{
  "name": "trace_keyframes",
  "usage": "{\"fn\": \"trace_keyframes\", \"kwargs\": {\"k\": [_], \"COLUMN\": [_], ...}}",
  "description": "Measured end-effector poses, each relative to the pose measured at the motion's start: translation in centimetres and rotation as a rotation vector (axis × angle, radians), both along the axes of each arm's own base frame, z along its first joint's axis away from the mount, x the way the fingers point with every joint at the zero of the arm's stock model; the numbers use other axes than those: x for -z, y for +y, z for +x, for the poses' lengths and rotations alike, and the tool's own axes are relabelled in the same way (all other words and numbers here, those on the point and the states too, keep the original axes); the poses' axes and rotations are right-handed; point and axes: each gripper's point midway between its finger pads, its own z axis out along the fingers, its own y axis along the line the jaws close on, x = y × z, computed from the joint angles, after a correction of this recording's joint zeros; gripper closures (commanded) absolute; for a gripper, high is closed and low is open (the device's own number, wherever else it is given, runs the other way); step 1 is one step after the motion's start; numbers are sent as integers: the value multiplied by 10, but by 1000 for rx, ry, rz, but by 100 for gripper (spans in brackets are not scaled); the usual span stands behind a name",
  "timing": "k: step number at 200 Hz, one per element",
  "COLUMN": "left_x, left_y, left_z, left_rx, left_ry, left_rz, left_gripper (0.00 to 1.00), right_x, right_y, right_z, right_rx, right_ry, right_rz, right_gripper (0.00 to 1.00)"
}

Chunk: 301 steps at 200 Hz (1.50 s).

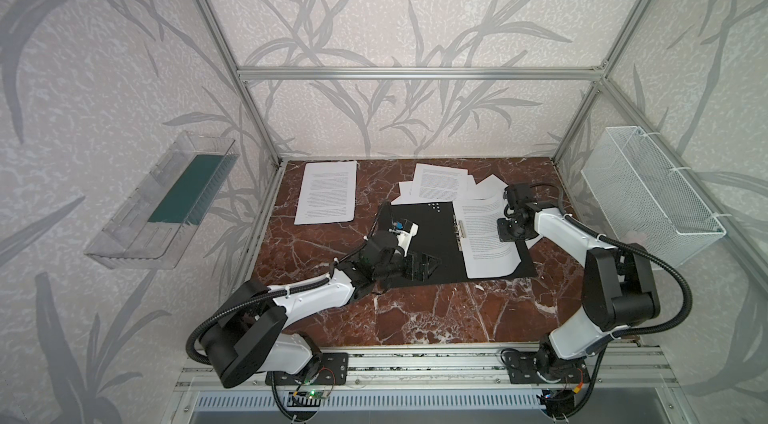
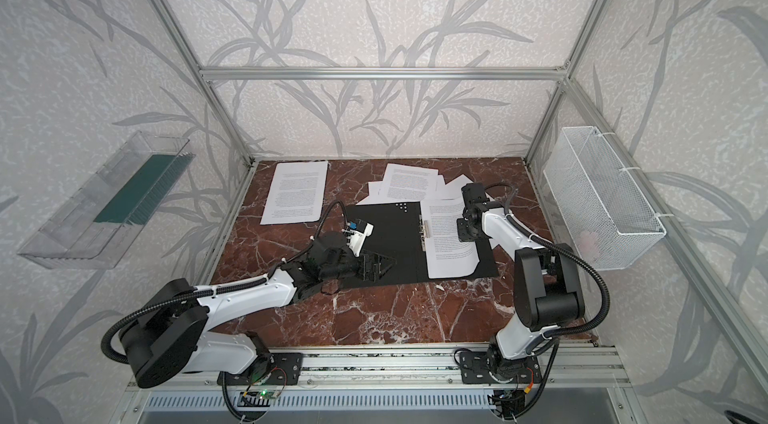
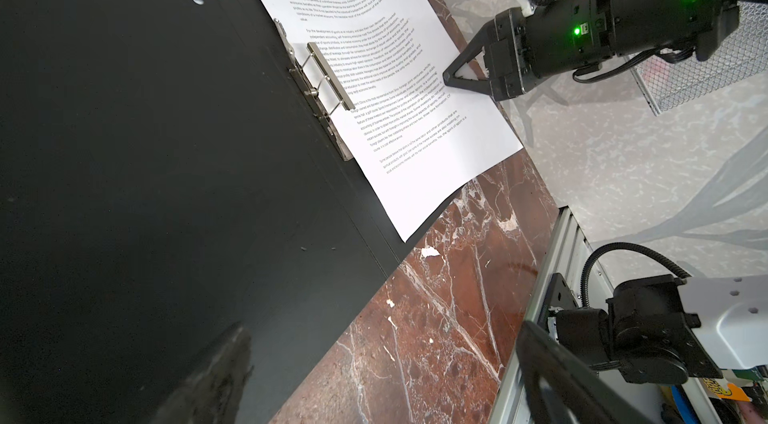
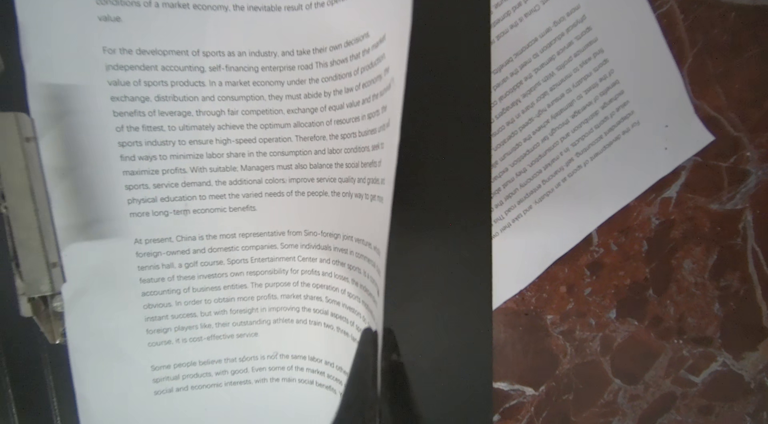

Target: Put the files into the folder

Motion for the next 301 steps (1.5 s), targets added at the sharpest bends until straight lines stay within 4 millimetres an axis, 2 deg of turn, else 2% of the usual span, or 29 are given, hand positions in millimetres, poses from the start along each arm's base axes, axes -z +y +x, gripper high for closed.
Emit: {"fn": "trace_keyframes", "kwargs": {"k": [138, 301], "left_x": [0, 2], "left_y": [-1, -1], "left_z": [1, 2], "left_rx": [1, 1], "left_ry": [-3, -4], "left_rz": [2, 10], "left_gripper": [1, 1], "right_x": [5, 9], "right_y": [-2, -16], "right_z": [0, -4], "right_rx": [-1, 17], "right_ry": [4, 14], "right_rz": [-14, -90], "right_gripper": [100, 100]}}
